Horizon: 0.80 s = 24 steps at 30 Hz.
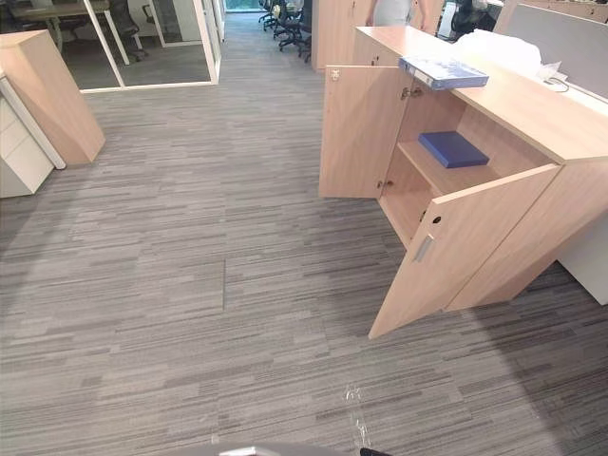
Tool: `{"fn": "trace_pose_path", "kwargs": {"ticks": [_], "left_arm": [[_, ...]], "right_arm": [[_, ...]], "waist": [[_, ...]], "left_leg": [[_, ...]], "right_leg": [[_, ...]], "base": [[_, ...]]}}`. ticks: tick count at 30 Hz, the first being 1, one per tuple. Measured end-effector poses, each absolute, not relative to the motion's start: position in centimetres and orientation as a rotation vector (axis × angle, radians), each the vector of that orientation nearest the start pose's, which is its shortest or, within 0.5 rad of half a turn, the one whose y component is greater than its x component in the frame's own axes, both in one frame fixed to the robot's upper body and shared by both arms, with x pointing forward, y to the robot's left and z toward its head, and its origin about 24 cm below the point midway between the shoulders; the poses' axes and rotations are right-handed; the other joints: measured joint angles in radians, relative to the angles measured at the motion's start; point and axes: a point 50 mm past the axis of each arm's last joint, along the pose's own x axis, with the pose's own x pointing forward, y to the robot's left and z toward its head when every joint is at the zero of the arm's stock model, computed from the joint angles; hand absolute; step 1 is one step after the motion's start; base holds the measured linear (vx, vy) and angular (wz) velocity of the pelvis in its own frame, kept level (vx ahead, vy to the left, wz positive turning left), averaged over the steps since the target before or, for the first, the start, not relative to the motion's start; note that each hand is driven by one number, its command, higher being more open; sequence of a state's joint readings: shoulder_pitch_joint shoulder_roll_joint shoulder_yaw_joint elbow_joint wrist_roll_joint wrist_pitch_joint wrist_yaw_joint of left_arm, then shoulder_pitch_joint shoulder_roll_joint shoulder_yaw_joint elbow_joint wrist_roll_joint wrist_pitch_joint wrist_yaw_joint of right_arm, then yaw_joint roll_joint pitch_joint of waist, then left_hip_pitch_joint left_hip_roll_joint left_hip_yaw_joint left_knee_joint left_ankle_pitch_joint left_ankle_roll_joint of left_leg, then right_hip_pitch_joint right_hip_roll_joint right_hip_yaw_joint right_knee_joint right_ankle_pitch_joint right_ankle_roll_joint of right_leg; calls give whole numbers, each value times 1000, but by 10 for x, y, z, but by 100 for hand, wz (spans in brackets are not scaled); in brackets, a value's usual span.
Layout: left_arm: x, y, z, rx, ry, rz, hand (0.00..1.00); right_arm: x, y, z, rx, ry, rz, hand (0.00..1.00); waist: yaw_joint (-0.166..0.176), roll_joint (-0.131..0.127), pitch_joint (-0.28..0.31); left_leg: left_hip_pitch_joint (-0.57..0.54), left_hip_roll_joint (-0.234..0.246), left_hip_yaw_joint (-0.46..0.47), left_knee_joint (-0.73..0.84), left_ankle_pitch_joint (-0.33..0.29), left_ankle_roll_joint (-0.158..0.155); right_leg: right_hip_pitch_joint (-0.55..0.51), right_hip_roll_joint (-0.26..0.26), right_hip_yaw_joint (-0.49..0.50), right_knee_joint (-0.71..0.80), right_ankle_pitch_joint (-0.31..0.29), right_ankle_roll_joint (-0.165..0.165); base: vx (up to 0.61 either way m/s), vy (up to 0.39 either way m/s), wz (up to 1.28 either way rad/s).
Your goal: Walk over to the cabinet, pick up the folder, carry it to the office cabinet, place the folder inside the office cabinet, then close the office cabinet door
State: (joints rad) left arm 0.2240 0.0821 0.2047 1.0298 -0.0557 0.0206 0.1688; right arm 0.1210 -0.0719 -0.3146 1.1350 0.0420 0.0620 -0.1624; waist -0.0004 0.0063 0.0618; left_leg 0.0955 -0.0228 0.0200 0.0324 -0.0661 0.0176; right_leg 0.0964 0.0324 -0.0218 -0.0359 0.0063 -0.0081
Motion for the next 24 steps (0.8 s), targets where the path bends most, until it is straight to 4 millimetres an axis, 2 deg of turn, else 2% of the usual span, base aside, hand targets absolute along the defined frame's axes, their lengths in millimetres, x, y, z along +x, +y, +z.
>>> {"fn": "trace_pose_path", "kwargs": {"ticks": [7, 17, 24], "left_arm": [[35, 217, -167, -81, 1231, 483, 100], [35, 218, -167, -91, 1225, 526, 100], [34, 218, -167, -75, 1225, 576, 100]], "right_arm": [[46, -218, -171, 79, 1300, -529, 100], [46, -219, -171, 95, 1298, -551, 100], [65, -217, -168, 103, 1249, -565, 100]], "waist": [[0, 3, 16], [0, 5, 18], [0, 4, 24]], "left_leg": [[26, 0, 2, -24, 0, -3], [27, 0, 3, -27, 0, -4], [26, 2, 4, -30, 3, -6]], "right_leg": [[28, 1, -2, -32, 8, 13], [29, 1, -2, -33, 7, 18], [28, 2, -2, -38, 7, 17]], "base": [[16, 5, 0], [0, 0, 0], [0, 0, 0]]}}
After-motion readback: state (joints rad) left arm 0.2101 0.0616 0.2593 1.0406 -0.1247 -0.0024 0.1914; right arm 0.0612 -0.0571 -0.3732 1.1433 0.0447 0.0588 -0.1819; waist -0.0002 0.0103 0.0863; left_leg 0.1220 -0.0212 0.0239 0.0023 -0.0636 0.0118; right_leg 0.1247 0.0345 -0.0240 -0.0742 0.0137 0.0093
